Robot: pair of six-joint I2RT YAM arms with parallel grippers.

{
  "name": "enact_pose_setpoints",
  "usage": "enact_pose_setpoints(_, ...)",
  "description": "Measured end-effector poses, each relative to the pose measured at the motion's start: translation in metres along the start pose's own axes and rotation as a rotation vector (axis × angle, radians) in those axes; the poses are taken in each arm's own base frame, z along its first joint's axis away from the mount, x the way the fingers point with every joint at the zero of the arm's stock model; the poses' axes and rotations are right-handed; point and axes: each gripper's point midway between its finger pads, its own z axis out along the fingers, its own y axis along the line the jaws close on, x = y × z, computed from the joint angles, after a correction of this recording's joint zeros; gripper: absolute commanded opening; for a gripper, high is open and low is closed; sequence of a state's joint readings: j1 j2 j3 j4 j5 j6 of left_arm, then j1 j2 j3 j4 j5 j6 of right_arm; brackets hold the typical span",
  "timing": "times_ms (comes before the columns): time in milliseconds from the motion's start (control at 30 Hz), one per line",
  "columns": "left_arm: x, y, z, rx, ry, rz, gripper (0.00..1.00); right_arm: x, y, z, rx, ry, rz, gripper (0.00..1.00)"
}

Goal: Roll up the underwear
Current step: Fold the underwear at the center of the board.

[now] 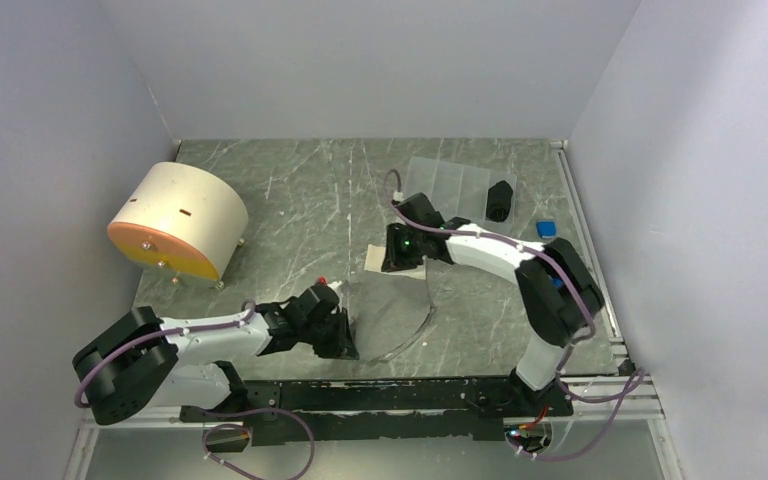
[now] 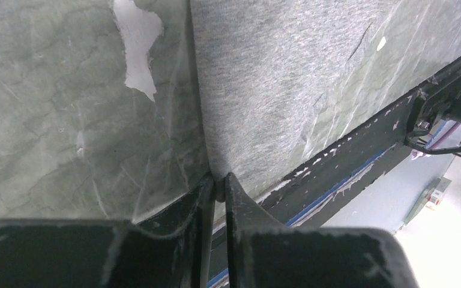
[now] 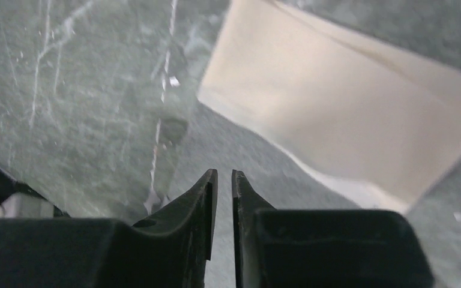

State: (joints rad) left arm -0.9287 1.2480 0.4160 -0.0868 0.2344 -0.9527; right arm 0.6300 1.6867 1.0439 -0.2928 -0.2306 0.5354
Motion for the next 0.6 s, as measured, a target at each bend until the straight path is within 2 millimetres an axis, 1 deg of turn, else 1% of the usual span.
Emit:
enact_pose_setpoints(167, 0.002, -0.001, 0.001, 0.001, -0.004, -0.009, 0.14, -0.022, 0.016, 0.033, 0.000, -0.018, -0.030, 0.09)
enact_pose_setpoints(233, 0.002, -0.001, 0.001, 0.000, -0.003, -0.012, 0.14, -0.029, 0.016, 0.045, 0.015, -0.022, -0.034, 0.08)
enact_pose_setpoints(333, 0.004, -0.003, 0.002, 0.002, -0.004, -0.014, 0.14, -0.040, 0.011, 0.065, 0.049, -0.033, -0.033, 0.06)
enact_pose_setpoints(400, 0.005, -0.004, 0.002, 0.001, -0.003, -0.016, 0.14, -0.041, 0.006, 0.075, 0.069, -0.027, -0.031, 0.05)
enact_pose_setpoints(433, 0.005, -0.004, 0.002, 0.001, -0.003, -0.019, 0.14, -0.040, 0.005, 0.080, 0.069, -0.019, -0.026, 0.05)
enact_pose_setpoints(500, 0.006, -0.004, 0.002, -0.002, -0.003, -0.026, 0.14, -0.048, 0.006, 0.082, 0.073, -0.040, -0.031, 0.05)
enact_pose_setpoints(600, 0.006, -0.004, 0.002, -0.006, -0.006, -0.029, 0.14, -0.052, 0.006, 0.086, 0.077, -0.052, -0.032, 0.08)
